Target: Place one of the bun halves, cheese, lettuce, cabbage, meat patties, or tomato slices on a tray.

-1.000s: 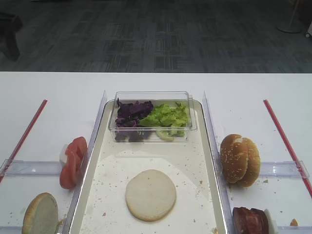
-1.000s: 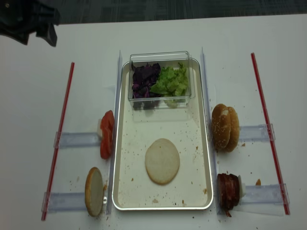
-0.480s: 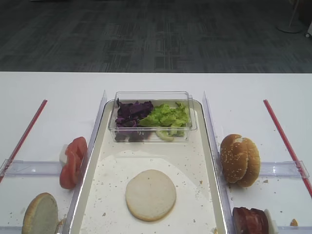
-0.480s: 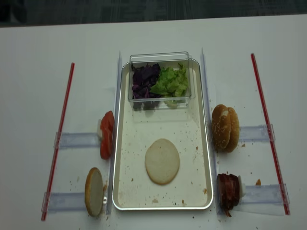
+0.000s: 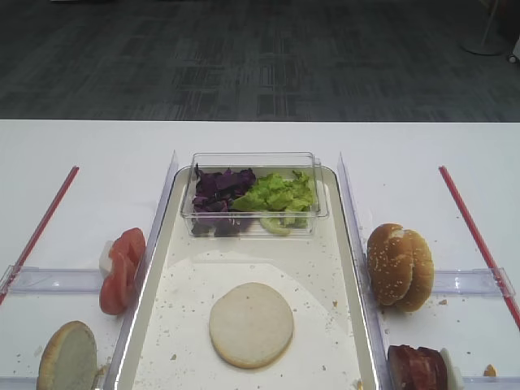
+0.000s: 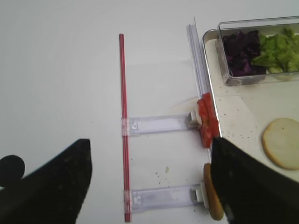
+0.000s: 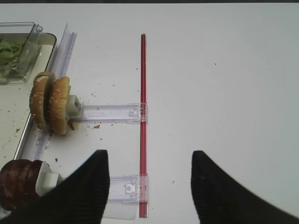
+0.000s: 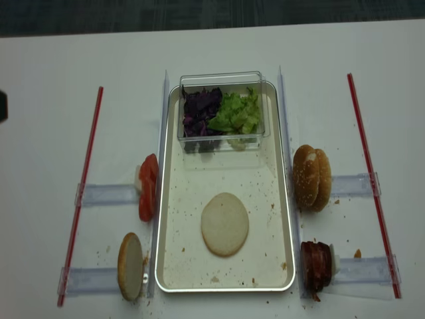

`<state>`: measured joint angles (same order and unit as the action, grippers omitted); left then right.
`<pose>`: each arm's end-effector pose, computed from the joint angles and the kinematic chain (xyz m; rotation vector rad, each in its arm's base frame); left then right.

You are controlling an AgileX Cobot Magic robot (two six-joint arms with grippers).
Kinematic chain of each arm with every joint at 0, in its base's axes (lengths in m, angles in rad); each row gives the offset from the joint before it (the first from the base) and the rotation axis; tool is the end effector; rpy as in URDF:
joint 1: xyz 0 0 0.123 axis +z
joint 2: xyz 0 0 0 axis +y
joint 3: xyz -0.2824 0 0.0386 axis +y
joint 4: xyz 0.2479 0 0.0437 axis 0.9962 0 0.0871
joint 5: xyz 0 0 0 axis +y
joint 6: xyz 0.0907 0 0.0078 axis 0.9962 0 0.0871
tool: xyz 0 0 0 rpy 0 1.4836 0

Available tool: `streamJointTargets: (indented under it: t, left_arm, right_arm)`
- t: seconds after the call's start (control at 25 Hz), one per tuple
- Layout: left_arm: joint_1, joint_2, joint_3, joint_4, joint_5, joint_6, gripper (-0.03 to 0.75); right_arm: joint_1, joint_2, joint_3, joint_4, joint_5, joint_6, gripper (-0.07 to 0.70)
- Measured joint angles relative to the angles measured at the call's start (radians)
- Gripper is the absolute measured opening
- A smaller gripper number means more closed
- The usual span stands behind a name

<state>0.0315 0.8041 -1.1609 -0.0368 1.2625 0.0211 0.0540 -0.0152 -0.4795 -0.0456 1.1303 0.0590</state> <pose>0.1110 0.0003 0.4142 -0.0092 2.3885 -0.0223 -0.0077 -0.0042 0.2660 0.0092 2.1183 0.0119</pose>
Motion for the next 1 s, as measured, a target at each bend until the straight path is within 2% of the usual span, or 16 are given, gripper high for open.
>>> streamJointTargets:
  t: [0.32,0.64,0.8,1.0]
  left_arm:
    - [0.0,-0.398,0.271,-0.019,0.009,-0.004,0.49]
    - [0.0,-0.708,0.475,-0.019,0.016,-0.021,0.49]
    - [0.0,-0.811,0.553,-0.019,0.02,-0.035,0.49]
    - [0.0,-0.822,0.617,-0.01,0.021,-0.045,0.49]
  right_arm:
    - [0.0,0.0,0.0,0.0,0.0,0.0,0.426]
    - [0.0,0.0,0.0,0.0,0.0,0.0,0.426]
    - [0.0,0.0,0.0,0.0,0.0,0.0,0.426]
    - [0.0,0.0,0.0,0.0,0.0,0.0,0.426]
